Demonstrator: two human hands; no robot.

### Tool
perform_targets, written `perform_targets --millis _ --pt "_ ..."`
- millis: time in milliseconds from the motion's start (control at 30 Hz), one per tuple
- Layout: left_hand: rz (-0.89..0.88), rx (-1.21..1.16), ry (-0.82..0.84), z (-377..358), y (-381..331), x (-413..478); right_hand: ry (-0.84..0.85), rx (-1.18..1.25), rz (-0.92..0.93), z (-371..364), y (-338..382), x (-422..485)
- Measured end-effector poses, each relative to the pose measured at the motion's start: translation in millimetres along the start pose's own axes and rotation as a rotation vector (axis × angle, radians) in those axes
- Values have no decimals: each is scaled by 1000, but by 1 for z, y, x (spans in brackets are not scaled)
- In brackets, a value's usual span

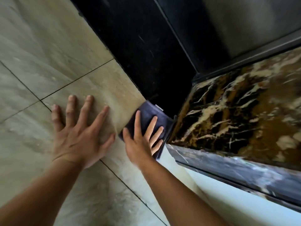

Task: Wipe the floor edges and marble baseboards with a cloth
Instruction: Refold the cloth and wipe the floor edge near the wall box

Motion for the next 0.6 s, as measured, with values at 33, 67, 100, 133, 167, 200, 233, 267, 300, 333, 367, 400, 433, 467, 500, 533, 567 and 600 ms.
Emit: perform_targets --millis 33,67,100,133,167,200,233,267,300,333,367,400,433,467,500,533,567,600 --pt "4 2 -17 -1 0 0 -45 29 -37 13 8 21" --pt "5 6 -34 -2 0 1 -108 72 -44 31 26 54" --pt "0 18 -45 -2 0 2 -128 131 -65 52 42 92" --pt "-4 24 -50 -3 1 1 -123 181 -92 73 58 131" --pt "-5 29 -60 -4 2 1 -119 211 -119 94 70 165" --pt "-4 38 -72 -4 3 1 -111 218 -133 111 79 193" --pt "1 44 -77 -3 3 0 -102 221 -132 123 84 209" --pt "5 46 -71 -2 2 0 -107 237 -128 128 86 217" --pt "10 48 -62 -2 2 0 -123 244 -117 128 84 212" --pt "15 50 -55 -2 1 0 -145 212 -77 121 82 195" --pt "12 51 -48 -2 1 1 -169 143 -18 108 75 167" --pt "9 42 -40 -4 1 2 -198 67 66 88 69 135" --pt "8 42 -32 -3 0 1 -201 10 155 64 54 93" --pt "4 40 -24 -2 0 0 -211 -23 241 39 33 44" --pt "6 36 -19 -1 0 0 -223 -54 315 17 9 -3" --pt "13 30 -13 -1 0 0 -249 -79 367 0 -16 -42" --pt "18 28 -11 -1 0 0 -261 -85 399 -13 -37 -69" --pt "22 31 -9 -1 1 -2 -234 -100 406 -25 -54 -83"
Point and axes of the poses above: each hand's wrist, its own x-axis towards the middle knuckle, its own z-axis out of the back of the hand, y = z × x, the point moved 10 cm from there along x, towards the middle knuckle, and after that the axes turned 15 degrees about -z, right-handed, at the moved point
